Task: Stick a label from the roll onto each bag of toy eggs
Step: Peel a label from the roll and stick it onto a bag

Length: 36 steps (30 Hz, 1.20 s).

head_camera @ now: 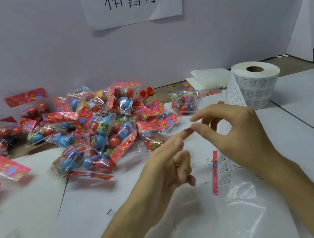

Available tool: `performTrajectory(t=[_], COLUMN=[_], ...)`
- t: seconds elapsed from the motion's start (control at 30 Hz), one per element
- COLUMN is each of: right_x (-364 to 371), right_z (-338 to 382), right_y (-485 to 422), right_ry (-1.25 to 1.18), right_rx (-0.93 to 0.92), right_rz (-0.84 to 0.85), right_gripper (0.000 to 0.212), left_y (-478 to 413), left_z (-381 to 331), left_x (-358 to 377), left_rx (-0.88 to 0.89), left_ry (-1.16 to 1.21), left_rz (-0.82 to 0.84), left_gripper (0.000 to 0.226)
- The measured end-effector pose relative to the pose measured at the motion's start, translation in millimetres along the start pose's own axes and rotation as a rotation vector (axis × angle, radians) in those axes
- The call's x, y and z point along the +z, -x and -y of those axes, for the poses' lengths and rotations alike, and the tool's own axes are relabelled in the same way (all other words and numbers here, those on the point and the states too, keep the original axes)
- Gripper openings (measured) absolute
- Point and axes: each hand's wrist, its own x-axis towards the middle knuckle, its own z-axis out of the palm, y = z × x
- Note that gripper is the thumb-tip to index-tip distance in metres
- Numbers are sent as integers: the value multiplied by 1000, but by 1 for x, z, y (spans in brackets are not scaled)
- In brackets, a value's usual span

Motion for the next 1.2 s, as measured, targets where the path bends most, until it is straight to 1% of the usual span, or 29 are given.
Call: performTrajectory(t=[0.07,0.17,0.23,0.27,0.3,0.4,0.5,0.7,0.83,0.97,1.1,1.2], right_x=[2,2,3,3,3,0,0,1,1,3,4,5], right_z=[-1,-3,-5,-4,-3,1,4,6,6,8,9,11], right_y=[1,2,3,3,2,1,0,1,2,3,3,4], right_ry=[-4,-5,35,31,-7,-150,-167,-119,-130,-169,-207,-249], right_rx=[15,96,128,137,143,149,132,72,34,68,102,149], right_rz=[45,198,291,299,277,139,82,69,99,163,174,178], right_gripper=[20,42,56,58,54,29,14,12,10,12,12,10], left_y=[0,0,-1,-1,-1,2,3,3,2,2,0,0], left_z=[-2,-6,-7,-7,-7,-4,-2,2,1,-1,-3,-5], left_x=[-2,-5,-6,-6,-5,-2,-1,-2,-3,-4,-6,-5], left_rx=[3,31,90,126,165,254,292,280,281,261,245,290], left_ry=[78,138,55,-24,-108,-256,-376,-468,-481,-459,-479,-506], left_rz=[-5,-64,-147,-189,-222,-253,-230,-202,-194,-195,-203,-251], left_gripper=[47,58,53,49,45,30,31,39,34,31,34,36])
